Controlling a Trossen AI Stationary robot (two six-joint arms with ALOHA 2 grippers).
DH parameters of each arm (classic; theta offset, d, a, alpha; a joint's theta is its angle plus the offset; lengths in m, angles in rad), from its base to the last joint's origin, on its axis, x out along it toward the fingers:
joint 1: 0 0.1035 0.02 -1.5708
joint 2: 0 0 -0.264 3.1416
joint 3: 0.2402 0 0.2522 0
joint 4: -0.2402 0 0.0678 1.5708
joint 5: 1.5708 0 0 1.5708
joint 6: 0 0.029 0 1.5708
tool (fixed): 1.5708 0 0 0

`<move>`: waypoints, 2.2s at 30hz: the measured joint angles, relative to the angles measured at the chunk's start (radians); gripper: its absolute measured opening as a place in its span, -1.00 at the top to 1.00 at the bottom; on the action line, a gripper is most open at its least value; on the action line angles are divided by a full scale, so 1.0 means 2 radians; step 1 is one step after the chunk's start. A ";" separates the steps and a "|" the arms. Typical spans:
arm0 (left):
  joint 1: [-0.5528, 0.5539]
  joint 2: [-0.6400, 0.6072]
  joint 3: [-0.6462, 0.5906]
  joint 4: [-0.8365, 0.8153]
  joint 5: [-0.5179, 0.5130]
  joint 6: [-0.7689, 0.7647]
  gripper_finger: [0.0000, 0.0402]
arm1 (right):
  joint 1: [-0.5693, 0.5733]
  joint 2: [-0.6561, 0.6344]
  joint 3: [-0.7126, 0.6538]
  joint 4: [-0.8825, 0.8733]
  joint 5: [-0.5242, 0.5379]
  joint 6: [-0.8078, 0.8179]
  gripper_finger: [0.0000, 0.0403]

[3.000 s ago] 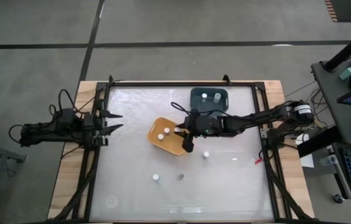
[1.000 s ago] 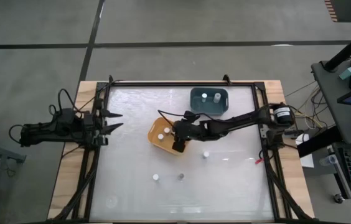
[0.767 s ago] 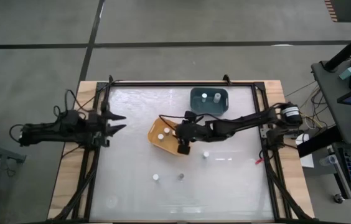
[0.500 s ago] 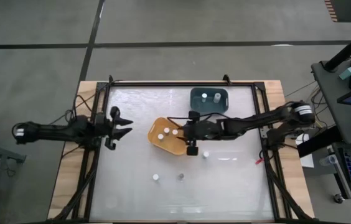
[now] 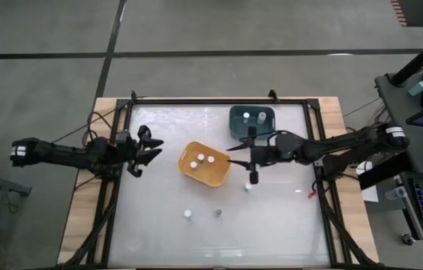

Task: Pick and place medicine bottles into bin by pill shape (circle, oval)
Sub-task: Put the blue pill bottle into the yellow bin

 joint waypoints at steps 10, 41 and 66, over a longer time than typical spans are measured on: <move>-0.001 0.167 0.112 0.003 -0.002 -0.077 0.33 | -0.054 -0.056 -0.045 0.026 -0.048 -0.001 0.26; -0.337 0.565 0.750 -0.823 0.083 -0.842 0.55 | -0.062 -0.199 -0.079 -0.134 -0.100 0.067 0.32; -0.282 0.641 0.802 -1.095 -0.071 -0.716 0.58 | -0.062 -0.174 -0.079 -0.136 -0.100 0.096 0.36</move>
